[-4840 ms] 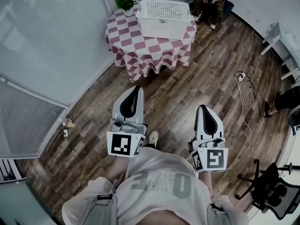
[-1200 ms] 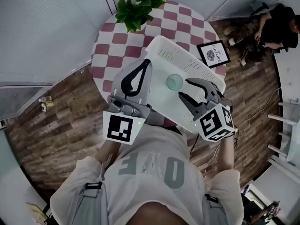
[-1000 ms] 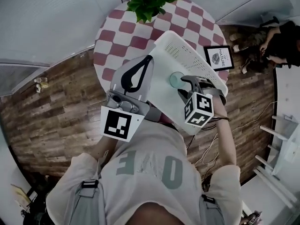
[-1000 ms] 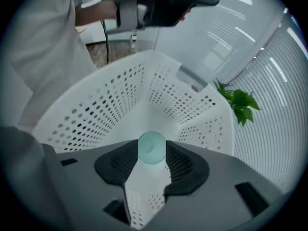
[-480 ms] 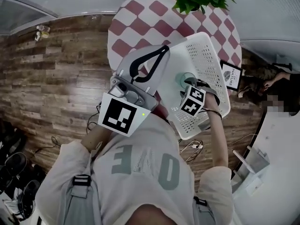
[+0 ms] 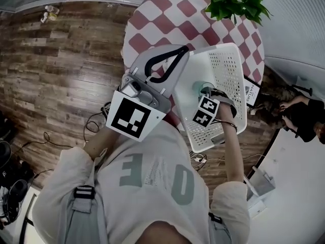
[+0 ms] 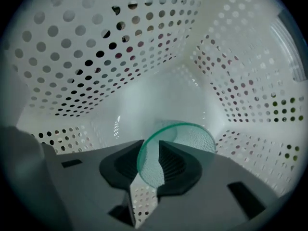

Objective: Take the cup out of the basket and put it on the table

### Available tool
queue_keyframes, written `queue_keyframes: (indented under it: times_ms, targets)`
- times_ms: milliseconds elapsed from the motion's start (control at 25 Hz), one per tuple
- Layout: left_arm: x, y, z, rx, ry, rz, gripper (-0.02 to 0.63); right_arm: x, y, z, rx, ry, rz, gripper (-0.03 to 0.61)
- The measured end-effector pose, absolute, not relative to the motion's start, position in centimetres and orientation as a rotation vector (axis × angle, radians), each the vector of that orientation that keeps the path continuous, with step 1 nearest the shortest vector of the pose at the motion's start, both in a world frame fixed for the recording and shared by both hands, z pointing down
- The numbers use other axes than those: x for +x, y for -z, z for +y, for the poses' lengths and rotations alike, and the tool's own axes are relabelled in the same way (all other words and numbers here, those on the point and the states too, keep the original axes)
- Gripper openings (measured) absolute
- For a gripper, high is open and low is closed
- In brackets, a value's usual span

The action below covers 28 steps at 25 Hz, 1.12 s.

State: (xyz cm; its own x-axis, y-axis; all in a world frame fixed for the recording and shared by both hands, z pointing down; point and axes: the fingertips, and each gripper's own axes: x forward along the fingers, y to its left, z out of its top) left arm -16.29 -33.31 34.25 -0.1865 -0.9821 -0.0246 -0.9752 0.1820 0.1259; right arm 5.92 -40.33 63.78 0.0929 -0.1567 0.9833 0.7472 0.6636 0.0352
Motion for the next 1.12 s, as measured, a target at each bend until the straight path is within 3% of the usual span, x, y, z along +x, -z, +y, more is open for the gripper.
queue_keyframes:
  times_ms: [120,880,1120]
  targets:
    - [-16.5,-34.0,-33.0,1.963,0.164,-2.383,0.005,6.2,-63.9,-40.1,-0.582,0.731,-1.284,0.031]
    - [-15.2,-32.7,-33.5,2.051,0.146,-2.355,0.005,5.6,-64.3,-39.9,-0.547,0.667,-1.309,0.029]
    - [-14.1,-30.7,-34.1,2.108,0.189,-2.345,0.005,1.7,-59.3,-41.8,-0.385,0.636,-1.574,0.021]
